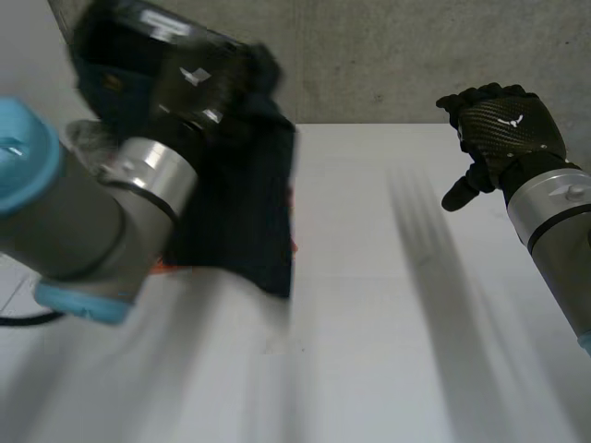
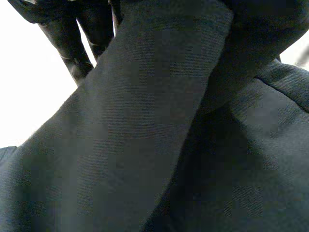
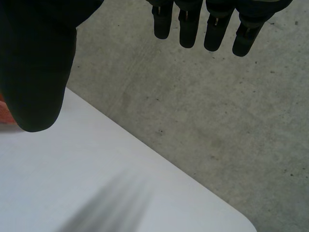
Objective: Fold the laundry.
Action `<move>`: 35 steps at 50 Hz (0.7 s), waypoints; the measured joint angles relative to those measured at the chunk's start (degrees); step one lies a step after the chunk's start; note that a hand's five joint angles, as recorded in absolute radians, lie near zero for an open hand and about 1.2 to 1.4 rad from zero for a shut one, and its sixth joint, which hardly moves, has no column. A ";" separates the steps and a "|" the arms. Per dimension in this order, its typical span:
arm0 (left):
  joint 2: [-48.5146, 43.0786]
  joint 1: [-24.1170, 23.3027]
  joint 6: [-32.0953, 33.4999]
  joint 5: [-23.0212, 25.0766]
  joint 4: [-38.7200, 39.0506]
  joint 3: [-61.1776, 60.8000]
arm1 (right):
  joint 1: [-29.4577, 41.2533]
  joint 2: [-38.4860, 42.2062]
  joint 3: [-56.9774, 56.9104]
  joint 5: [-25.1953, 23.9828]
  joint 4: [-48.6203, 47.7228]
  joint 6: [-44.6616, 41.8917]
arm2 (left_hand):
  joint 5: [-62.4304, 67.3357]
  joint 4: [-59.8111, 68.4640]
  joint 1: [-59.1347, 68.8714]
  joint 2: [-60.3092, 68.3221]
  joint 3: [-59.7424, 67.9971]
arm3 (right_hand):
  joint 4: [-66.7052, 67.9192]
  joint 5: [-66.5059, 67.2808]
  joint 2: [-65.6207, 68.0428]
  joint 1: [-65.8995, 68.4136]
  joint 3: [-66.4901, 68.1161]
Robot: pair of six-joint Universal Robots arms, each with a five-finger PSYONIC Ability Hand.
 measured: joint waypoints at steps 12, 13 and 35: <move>-11.18 -6.55 1.58 3.50 -7.15 0.25 | -0.12 1.62 -0.72 -0.09 1.48 -0.77 | -43.15 -46.84 -40.88 -46.50 -46.33 | 0.00 0.00 0.00 0.00 0.00; -11.41 -6.61 3.00 3.34 -8.66 0.21 | -0.16 2.38 -1.11 -0.10 1.96 -1.12 | -46.66 -50.31 -43.19 -49.85 -49.46 | 0.00 0.00 0.00 0.00 0.00; 15.51 6.76 6.00 -0.46 -10.13 -18.02 | -0.27 5.21 -2.42 -13.70 13.35 -13.47 | -50.85 -54.61 -46.59 -54.14 -53.96 | 0.00 0.00 0.00 0.00 0.00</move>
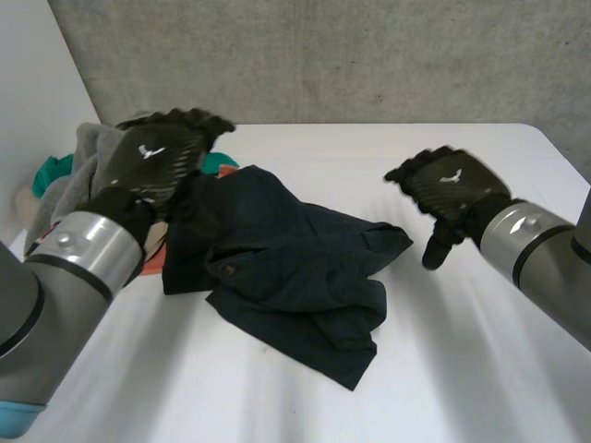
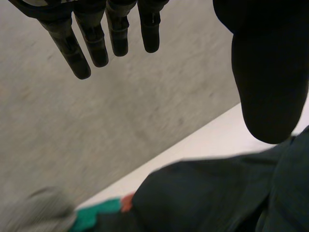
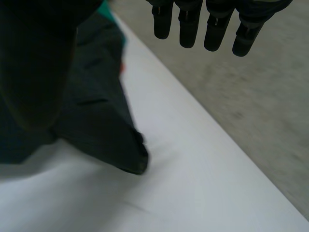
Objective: Fold the laundry.
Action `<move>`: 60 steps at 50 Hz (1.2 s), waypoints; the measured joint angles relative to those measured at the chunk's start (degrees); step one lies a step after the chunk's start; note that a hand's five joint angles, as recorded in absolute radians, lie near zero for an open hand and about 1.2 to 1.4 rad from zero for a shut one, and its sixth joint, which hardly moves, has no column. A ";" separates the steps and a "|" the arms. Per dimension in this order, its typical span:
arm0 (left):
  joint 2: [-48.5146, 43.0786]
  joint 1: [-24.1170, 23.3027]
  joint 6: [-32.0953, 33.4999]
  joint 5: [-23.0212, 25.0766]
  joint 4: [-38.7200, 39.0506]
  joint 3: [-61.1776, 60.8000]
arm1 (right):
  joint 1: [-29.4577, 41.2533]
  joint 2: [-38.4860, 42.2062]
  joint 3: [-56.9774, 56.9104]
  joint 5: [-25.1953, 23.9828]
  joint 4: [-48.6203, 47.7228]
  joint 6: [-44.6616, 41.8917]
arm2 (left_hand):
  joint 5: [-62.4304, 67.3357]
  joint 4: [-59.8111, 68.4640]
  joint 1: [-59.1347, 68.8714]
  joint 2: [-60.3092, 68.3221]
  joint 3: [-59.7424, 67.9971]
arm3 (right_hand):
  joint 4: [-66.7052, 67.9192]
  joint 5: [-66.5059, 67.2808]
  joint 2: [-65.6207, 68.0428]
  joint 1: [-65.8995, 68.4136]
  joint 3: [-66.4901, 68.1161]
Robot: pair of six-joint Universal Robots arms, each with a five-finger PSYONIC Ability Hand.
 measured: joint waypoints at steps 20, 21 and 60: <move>-2.87 15.91 0.20 -1.75 0.54 -3.91 | 21.55 19.12 -10.98 0.10 -8.88 -2.03 | -0.36 0.00 0.00 -0.17 -0.09 | 0.00 0.00 0.00 0.00 0.00; -2.84 15.90 0.20 -1.73 0.54 -3.92 | 21.82 20.48 -11.79 1.29 -9.49 -2.20 | -0.36 0.00 0.00 -0.17 -0.09 | 0.00 0.00 0.00 0.00 0.00; -17.34 8.61 12.77 4.02 0.82 5.00 | -10.61 2.92 2.61 12.73 0.67 -13.34 | -0.95 -0.92 -1.59 -1.16 -0.60 | 56.73 52.39 54.67 48.41 56.05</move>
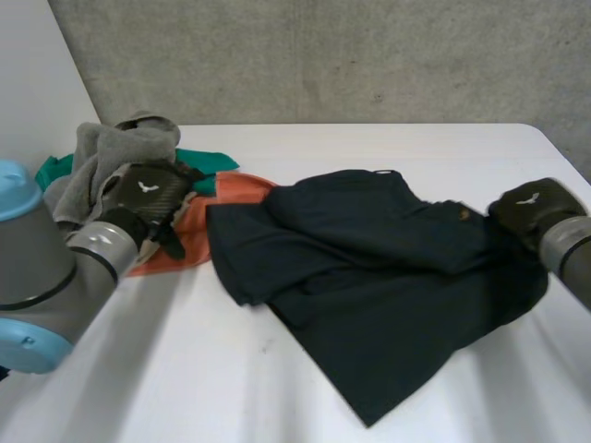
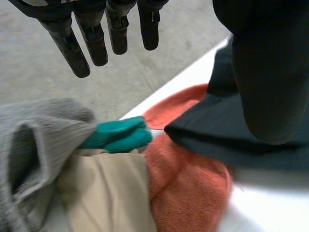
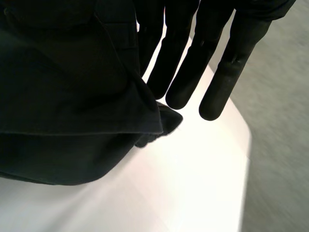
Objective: Fold the laundry.
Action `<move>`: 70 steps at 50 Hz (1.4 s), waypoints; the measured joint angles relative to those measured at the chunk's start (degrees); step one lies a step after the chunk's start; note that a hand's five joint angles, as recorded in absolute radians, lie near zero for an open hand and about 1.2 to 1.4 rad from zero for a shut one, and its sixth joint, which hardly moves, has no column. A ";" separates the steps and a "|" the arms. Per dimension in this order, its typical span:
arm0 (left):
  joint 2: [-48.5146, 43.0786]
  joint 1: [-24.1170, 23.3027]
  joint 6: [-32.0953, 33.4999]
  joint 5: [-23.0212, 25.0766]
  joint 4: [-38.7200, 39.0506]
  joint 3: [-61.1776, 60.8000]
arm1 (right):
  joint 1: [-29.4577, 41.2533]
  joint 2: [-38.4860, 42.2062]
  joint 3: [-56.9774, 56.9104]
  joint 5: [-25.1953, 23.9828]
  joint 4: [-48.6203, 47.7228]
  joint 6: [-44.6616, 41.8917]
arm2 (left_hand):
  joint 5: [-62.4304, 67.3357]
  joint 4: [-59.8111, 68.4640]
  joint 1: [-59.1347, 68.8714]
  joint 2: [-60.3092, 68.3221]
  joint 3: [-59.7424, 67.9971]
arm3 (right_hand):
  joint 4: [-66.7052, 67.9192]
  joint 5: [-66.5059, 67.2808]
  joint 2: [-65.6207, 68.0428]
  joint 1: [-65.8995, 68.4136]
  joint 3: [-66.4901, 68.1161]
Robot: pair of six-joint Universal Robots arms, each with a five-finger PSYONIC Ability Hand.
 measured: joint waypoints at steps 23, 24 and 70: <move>-15.99 -2.58 5.78 0.04 -0.25 13.47 | -7.32 -1.12 2.24 7.12 -10.48 -4.34 | 0.00 0.00 0.00 0.00 0.00 | -51.07 -48.68 -48.84 -43.10 -50.02; -16.61 -2.60 5.78 0.10 -0.22 14.01 | -7.17 -1.11 2.47 7.01 -10.55 -4.24 | 0.00 0.00 0.00 0.00 0.00 | -51.48 -49.19 -49.06 -43.37 -50.49; -32.77 7.03 25.36 -19.03 21.93 37.06 | -0.93 1.66 9.17 4.41 -13.62 -3.74 | 52.24 55.51 51.15 55.38 54.22 | -51.77 -49.88 -49.07 -43.38 -51.16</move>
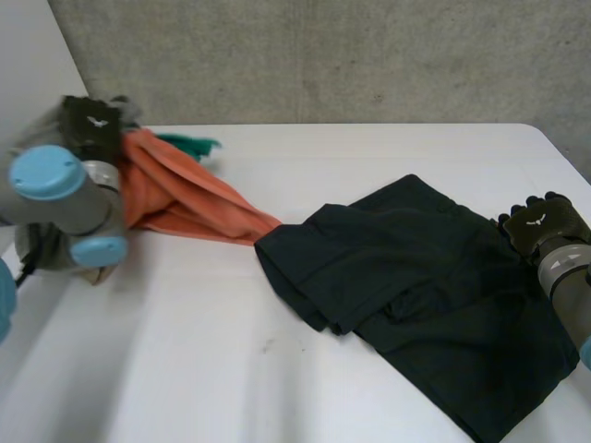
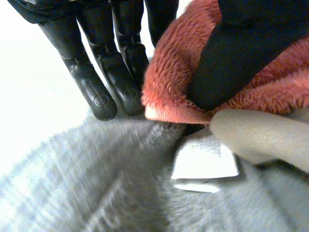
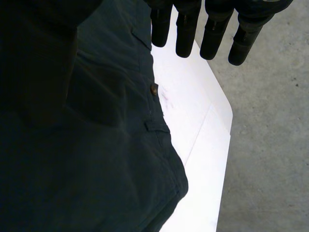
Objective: Fold the laundry.
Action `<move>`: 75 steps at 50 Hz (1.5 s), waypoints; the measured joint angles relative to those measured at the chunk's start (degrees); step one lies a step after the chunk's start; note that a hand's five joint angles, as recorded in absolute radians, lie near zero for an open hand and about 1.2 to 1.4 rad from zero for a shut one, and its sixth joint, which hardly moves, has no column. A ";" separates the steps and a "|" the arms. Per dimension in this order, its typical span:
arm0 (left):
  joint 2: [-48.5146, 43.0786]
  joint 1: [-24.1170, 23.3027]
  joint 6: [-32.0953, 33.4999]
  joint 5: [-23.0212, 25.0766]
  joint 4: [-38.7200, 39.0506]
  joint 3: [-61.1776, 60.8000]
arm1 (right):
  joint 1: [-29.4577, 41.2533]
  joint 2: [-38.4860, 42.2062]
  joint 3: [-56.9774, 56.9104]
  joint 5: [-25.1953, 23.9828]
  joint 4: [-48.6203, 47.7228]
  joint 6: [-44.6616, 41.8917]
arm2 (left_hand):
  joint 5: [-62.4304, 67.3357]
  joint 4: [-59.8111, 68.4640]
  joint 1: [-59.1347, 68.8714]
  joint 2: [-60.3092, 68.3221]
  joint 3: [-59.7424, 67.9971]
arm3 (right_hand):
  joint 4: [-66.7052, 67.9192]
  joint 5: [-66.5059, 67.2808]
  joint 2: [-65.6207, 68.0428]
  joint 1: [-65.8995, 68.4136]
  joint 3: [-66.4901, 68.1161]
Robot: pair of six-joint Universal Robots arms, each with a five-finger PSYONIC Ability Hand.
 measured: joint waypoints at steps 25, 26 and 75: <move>15.00 -2.74 2.12 5.86 2.63 -19.61 | 2.02 0.41 0.52 0.05 0.00 0.09 | -52.36 -55.97 -51.19 -55.76 -55.08 | 0.00 0.00 0.00 0.00 0.00; 16.41 -3.29 1.96 6.76 2.09 -21.09 | 2.00 0.41 0.56 0.04 0.00 0.09 | -52.37 -55.97 -51.19 -55.79 -55.08 | 0.00 0.00 0.00 0.00 0.00; 5.20 2.52 6.83 1.68 2.46 -9.76 | 1.68 0.40 1.65 -0.20 -0.09 0.00 | -0.56 0.00 -1.53 -0.68 -1.11 | 0.00 0.00 0.00 0.00 0.00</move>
